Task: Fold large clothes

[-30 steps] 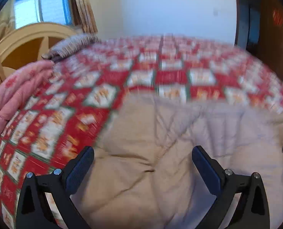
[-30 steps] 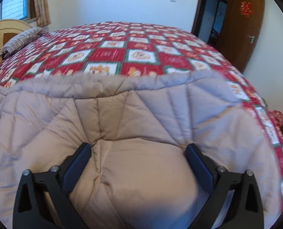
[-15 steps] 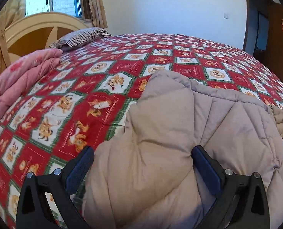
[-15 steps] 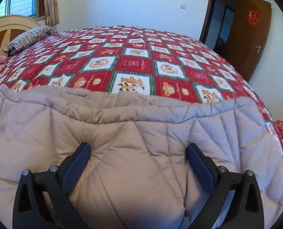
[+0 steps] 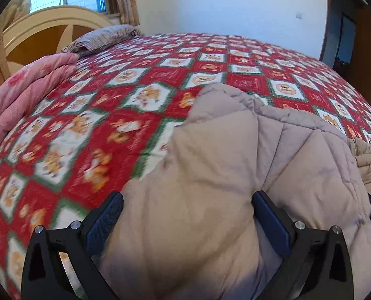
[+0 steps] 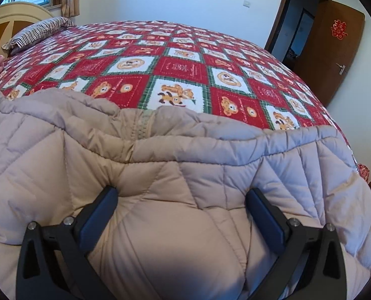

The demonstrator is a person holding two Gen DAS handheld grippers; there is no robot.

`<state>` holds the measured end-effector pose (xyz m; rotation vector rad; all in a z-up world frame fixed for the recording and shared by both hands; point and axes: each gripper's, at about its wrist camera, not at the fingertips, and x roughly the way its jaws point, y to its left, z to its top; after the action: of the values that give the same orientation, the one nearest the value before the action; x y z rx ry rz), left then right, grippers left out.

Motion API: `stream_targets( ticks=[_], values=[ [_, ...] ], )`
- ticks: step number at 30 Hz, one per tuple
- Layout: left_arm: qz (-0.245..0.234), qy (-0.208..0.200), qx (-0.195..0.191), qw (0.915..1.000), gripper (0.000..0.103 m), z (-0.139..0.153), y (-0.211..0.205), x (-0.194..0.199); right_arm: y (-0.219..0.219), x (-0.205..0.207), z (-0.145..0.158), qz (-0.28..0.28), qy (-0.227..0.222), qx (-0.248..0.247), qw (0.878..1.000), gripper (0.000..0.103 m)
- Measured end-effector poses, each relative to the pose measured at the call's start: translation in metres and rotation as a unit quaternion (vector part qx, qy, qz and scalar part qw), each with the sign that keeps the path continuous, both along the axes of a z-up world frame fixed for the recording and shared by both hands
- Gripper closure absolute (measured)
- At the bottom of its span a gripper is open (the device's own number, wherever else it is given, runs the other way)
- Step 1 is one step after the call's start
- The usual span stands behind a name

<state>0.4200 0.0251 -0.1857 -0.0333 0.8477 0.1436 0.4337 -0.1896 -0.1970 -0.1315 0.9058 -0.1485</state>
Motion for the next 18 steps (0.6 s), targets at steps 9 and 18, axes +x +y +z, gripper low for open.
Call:
stream_targets(
  ticks=[9,18],
  values=[
    [0.0,-0.015,-0.022,0.9997,0.001,-0.007,0.013,-0.071,0.007,-0.094,0.017,0.009,-0.013,-0.005,1.0,0.0],
    [0.016,-0.034,-0.045,0.9983,0.001,-0.012,0.021,-0.085,0.009,-0.091,-0.001,0.009,-0.042,-0.014,0.999,0.0]
  ],
)
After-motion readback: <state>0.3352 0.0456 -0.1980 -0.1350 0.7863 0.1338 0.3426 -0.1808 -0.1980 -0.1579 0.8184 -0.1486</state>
